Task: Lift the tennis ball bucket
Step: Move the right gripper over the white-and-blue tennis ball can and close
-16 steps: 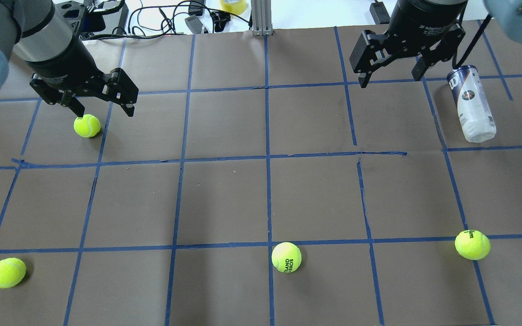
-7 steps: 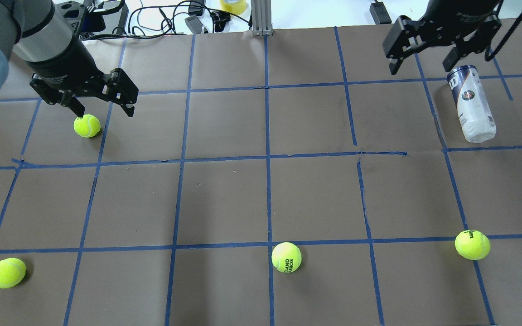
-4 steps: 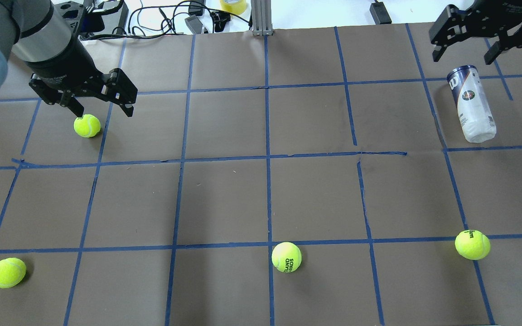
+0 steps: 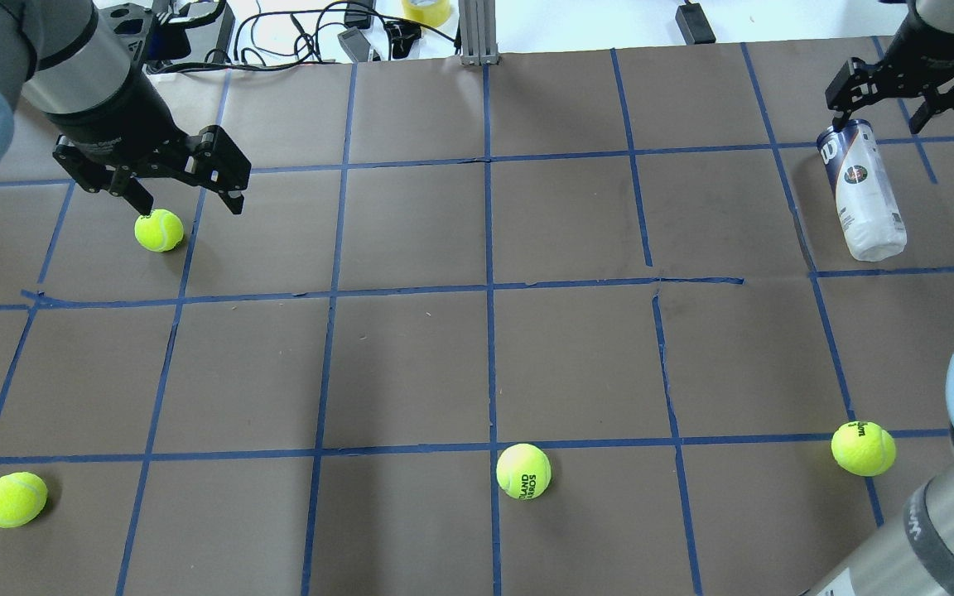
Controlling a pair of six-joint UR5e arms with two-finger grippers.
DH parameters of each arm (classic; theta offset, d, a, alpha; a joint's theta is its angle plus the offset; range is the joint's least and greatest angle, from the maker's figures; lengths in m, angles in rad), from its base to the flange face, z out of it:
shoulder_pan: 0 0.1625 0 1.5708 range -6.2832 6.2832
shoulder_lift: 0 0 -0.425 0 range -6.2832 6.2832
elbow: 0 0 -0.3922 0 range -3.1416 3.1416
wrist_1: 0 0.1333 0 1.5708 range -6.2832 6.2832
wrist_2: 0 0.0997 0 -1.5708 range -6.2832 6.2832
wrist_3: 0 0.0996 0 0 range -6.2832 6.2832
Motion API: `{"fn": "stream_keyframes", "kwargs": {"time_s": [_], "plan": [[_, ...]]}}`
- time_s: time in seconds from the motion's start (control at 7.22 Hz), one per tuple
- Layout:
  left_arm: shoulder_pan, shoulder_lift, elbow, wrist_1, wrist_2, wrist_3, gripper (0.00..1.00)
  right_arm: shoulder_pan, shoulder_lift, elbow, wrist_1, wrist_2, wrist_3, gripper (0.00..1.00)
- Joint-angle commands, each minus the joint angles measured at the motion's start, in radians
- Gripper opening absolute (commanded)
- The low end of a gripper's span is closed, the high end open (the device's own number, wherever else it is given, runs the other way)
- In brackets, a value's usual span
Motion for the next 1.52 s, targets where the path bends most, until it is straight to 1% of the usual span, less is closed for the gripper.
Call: {"fn": "stream_keyframes", "kwargs": {"time_s": [0.0,0.14,0.55,0.83,1.38], "plan": [[0.000,-0.001,0.000,0.000,0.000,-0.003,1.00,-0.034,0.084,-0.002,-0.079,0.001,-0.066,1.00],[0.000,0.001,0.000,0.000,0.000,-0.002,1.00,-0.038,0.124,-0.002,-0.102,0.001,-0.083,1.00],[0.001,0.001,0.000,0.000,0.000,0.001,1.00,-0.044,0.159,0.007,-0.137,-0.001,-0.135,1.00],[0.001,0.001,0.000,0.000,0.000,-0.003,1.00,-0.078,0.187,0.013,-0.142,0.000,-0.158,1.00],[0.000,0.001,0.000,0.000,-0.002,-0.005,1.00,-0.078,0.210,0.031,-0.142,0.011,-0.156,1.00]]}}
